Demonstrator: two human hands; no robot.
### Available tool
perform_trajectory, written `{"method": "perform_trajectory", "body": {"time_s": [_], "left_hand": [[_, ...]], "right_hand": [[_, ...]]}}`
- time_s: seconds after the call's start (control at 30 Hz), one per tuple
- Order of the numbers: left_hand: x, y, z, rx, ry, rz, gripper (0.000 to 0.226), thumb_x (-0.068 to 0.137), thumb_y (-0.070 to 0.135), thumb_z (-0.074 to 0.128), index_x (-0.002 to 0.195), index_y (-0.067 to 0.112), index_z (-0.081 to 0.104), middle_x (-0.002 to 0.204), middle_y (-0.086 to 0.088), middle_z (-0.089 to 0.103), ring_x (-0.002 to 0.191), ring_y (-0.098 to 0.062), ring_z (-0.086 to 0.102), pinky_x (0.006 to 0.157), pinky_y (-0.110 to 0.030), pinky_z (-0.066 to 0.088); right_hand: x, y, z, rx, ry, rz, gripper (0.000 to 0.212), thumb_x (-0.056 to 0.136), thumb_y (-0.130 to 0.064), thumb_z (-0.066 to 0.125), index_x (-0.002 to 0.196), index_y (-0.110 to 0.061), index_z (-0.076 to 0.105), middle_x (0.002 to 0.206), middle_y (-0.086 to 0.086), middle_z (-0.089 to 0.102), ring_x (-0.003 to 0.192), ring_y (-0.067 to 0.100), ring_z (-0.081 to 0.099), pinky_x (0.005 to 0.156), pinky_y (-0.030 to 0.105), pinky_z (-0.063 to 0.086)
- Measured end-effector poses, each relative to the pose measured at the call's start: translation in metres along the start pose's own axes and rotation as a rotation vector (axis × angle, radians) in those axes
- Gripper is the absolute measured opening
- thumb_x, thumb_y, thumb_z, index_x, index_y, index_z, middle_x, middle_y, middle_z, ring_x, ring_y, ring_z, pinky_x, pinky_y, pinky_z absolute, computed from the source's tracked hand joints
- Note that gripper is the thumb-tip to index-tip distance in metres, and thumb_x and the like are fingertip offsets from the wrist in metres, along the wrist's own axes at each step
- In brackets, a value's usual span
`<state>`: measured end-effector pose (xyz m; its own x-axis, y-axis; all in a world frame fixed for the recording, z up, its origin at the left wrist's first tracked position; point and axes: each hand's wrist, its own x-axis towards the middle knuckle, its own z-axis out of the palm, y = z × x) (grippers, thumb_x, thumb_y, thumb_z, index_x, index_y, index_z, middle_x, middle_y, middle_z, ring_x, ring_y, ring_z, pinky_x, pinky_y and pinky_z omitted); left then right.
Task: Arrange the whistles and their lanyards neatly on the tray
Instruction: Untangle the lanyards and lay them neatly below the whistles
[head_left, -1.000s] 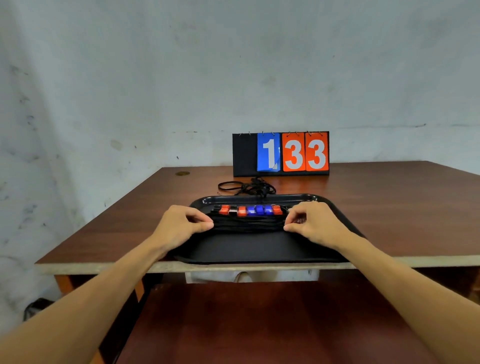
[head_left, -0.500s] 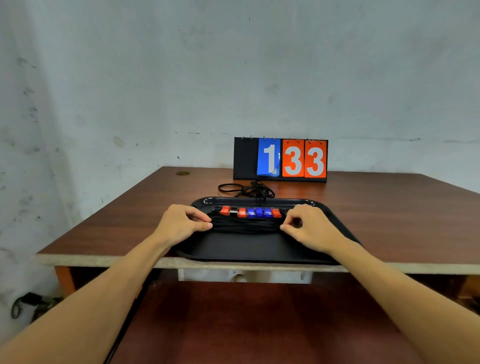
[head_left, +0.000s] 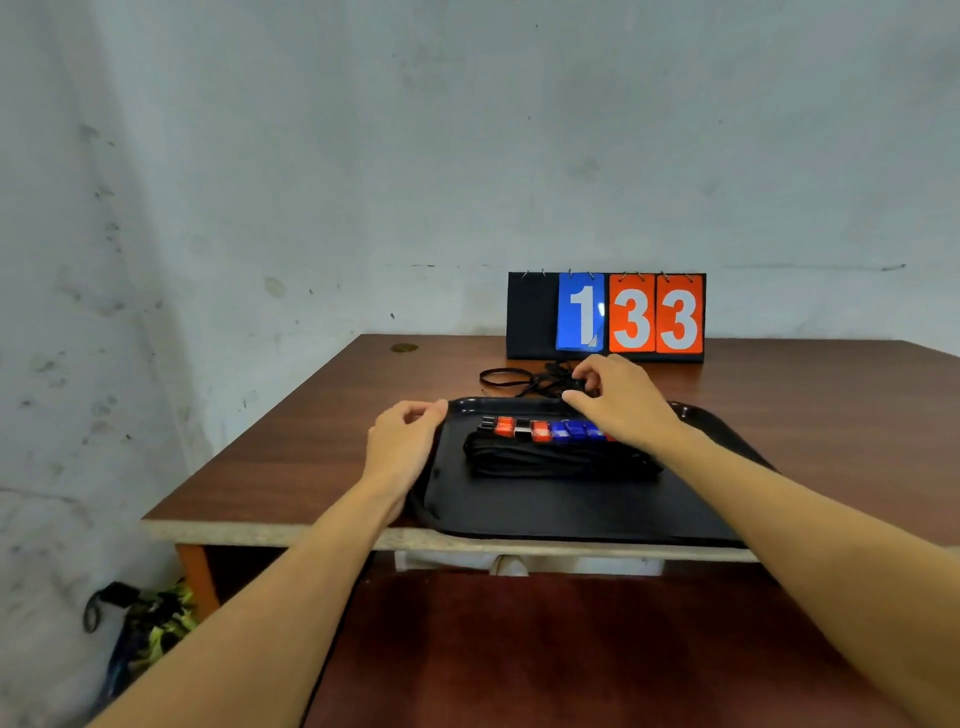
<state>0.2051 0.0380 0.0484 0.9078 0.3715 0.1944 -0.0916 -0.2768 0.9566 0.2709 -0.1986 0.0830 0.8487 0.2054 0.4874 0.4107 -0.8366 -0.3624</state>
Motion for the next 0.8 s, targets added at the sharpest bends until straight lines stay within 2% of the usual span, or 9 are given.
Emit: {"method": "perform_trajectory", "body": {"time_s": [0.1,0.27,0.4,0.47,0.5,0.57,0.6,0.7,0.8], "left_hand": [[0.007,-0.005,0.002,0.021,0.044,-0.009,0.015,0.092,0.027,0.054,0.099,0.022,0.065,0.105,0.004,0.063,0.091,-0.009,0.057,0.066,-0.023,0.042],[0.014,-0.011,0.004,0.092,0.035,0.028,0.013,0.091,0.026,0.052,0.096,0.025,0.064,0.110,0.003,0.057,0.096,-0.009,0.054,0.070,-0.022,0.041],[0.013,-0.010,0.005,0.144,0.036,0.074,0.016,0.091,0.021,0.052,0.102,0.021,0.064,0.112,0.002,0.051,0.086,-0.004,0.052,0.052,-0.012,0.038],[0.013,-0.010,0.006,0.152,0.028,0.079,0.016,0.091,0.018,0.052,0.102,0.020,0.064,0.113,0.000,0.050,0.084,-0.005,0.052,0.047,-0.007,0.041],[0.014,-0.010,0.006,0.162,0.020,0.082,0.015,0.091,0.017,0.052,0.100,0.020,0.064,0.114,-0.001,0.050,0.084,-0.005,0.052,0.047,-0.006,0.041],[0.015,-0.011,0.006,0.182,0.004,0.083,0.014,0.090,0.017,0.052,0.097,0.024,0.063,0.115,-0.002,0.051,0.087,-0.007,0.054,0.051,-0.011,0.040],[0.015,-0.011,0.006,0.183,-0.001,0.080,0.014,0.089,0.017,0.053,0.094,0.025,0.063,0.115,-0.002,0.052,0.089,-0.007,0.054,0.056,-0.013,0.038],[0.014,-0.011,0.005,0.168,-0.007,0.073,0.014,0.087,0.017,0.054,0.088,0.029,0.062,0.114,-0.002,0.052,0.094,-0.011,0.055,0.066,-0.018,0.039],[0.012,-0.009,0.005,0.161,-0.007,0.072,0.014,0.086,0.017,0.055,0.089,0.028,0.062,0.112,-0.004,0.054,0.094,-0.012,0.056,0.063,-0.017,0.038]], "right_hand": [[0.017,0.001,0.012,0.013,0.004,0.077,0.043,0.087,-0.038,0.063,0.121,-0.014,0.053,0.115,0.005,0.057,0.101,0.015,0.054,0.084,0.030,0.049],[0.038,0.008,0.025,0.036,0.008,0.178,0.049,0.087,-0.037,0.064,0.123,-0.009,0.047,0.122,0.011,0.054,0.109,0.022,0.054,0.087,0.034,0.047],[0.047,0.012,0.029,0.053,-0.034,0.215,0.044,0.087,-0.028,0.067,0.124,-0.008,0.051,0.120,0.013,0.060,0.109,0.026,0.057,0.091,0.034,0.047],[0.049,0.012,0.030,0.130,-0.043,0.265,0.044,0.085,-0.022,0.070,0.123,-0.010,0.053,0.116,0.014,0.062,0.098,0.026,0.063,0.086,0.034,0.052],[0.049,0.010,0.030,0.192,-0.042,0.292,0.044,0.084,-0.019,0.071,0.123,-0.010,0.053,0.113,0.014,0.063,0.086,0.024,0.066,0.077,0.031,0.055],[0.048,0.004,0.030,0.307,-0.046,0.331,0.040,0.083,-0.013,0.072,0.119,-0.009,0.056,0.103,0.013,0.066,0.063,0.015,0.065,0.057,0.020,0.051],[0.048,0.000,0.030,0.349,-0.041,0.345,0.035,0.083,-0.012,0.072,0.115,-0.008,0.060,0.097,0.012,0.068,0.059,0.012,0.063,0.055,0.016,0.049],[0.053,-0.017,0.022,0.514,0.027,0.397,0.013,0.083,-0.009,0.070,0.096,-0.008,0.069,0.092,0.010,0.071,0.068,0.012,0.065,0.064,0.016,0.051],[0.062,-0.037,0.008,0.615,0.073,0.340,0.013,0.084,-0.004,0.068,0.095,-0.010,0.069,0.094,0.008,0.070,0.079,0.013,0.066,0.072,0.018,0.052]]}}
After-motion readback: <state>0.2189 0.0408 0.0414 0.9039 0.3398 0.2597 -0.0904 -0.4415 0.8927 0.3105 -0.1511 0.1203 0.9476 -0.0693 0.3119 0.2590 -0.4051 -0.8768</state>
